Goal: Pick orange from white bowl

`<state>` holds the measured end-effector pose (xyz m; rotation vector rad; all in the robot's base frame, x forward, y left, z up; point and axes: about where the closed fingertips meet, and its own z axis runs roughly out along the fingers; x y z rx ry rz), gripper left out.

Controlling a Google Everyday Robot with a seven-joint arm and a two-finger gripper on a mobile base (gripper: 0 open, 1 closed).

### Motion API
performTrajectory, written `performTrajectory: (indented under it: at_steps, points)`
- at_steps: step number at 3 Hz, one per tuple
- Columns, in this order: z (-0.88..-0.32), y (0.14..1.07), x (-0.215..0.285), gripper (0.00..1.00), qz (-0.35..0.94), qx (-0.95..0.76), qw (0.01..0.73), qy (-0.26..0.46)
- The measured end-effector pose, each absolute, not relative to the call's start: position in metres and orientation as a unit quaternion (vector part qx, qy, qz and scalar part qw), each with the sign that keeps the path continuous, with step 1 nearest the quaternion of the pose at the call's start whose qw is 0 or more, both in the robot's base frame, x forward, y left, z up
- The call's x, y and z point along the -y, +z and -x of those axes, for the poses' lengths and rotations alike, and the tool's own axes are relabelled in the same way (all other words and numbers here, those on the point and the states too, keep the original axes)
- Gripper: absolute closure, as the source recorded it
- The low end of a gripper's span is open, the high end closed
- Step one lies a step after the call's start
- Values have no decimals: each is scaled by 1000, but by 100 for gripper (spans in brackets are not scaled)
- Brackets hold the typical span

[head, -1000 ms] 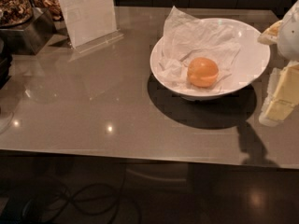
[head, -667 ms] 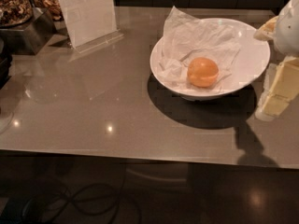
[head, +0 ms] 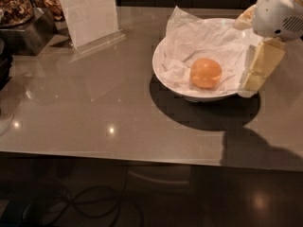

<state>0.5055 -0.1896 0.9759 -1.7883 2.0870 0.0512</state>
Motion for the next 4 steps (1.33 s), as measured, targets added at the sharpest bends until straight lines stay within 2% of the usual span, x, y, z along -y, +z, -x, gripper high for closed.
performTrajectory:
  at_steps: [2,4]
  points:
    - [-516,976,189,0,632,-746,209,18]
    - [-581,962,177,0,646,-728,221,52]
